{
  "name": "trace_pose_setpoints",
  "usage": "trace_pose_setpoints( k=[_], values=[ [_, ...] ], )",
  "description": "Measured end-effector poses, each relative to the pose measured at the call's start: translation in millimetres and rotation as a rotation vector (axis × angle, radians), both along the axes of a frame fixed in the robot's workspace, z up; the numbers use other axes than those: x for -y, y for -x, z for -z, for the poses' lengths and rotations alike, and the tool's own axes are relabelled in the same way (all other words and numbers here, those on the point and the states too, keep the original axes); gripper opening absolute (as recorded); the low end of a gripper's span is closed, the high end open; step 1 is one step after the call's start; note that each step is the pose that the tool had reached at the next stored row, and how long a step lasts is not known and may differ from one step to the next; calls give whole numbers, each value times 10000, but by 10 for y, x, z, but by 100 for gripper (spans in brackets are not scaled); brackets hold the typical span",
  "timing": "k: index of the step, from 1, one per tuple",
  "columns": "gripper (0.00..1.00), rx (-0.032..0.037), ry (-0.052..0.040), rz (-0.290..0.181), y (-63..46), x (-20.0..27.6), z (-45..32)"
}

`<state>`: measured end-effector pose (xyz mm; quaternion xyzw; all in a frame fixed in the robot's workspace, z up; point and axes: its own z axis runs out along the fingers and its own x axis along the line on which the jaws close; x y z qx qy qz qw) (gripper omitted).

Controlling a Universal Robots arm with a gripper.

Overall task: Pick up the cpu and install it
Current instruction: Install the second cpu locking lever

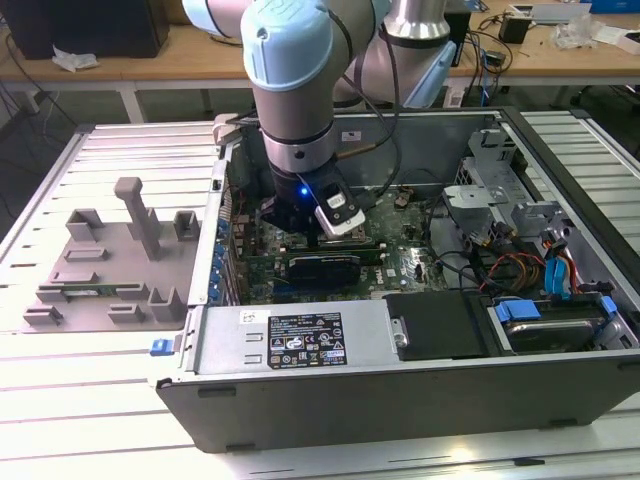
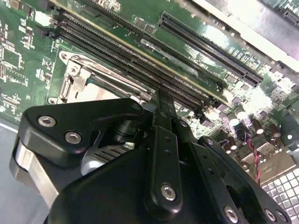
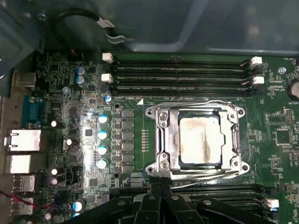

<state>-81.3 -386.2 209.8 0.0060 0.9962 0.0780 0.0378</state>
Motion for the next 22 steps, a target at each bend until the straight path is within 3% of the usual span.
trace_pose_setpoints(
  k=[3,4,5,7,16,20,22],
  values=[
    [11,-1,-94,1,-1,13,17],
    [11,-1,-161,1,-2,13,19],
    [11,-1,-296,0,-2,13,20],
    [11,0,-423,0,-2,14,22],
    [11,-4,-490,0,-58,83,28],
    [11,-5,-607,0,-58,100,28],
    [11,-4,-750,0,-58,103,32]
  ],
)
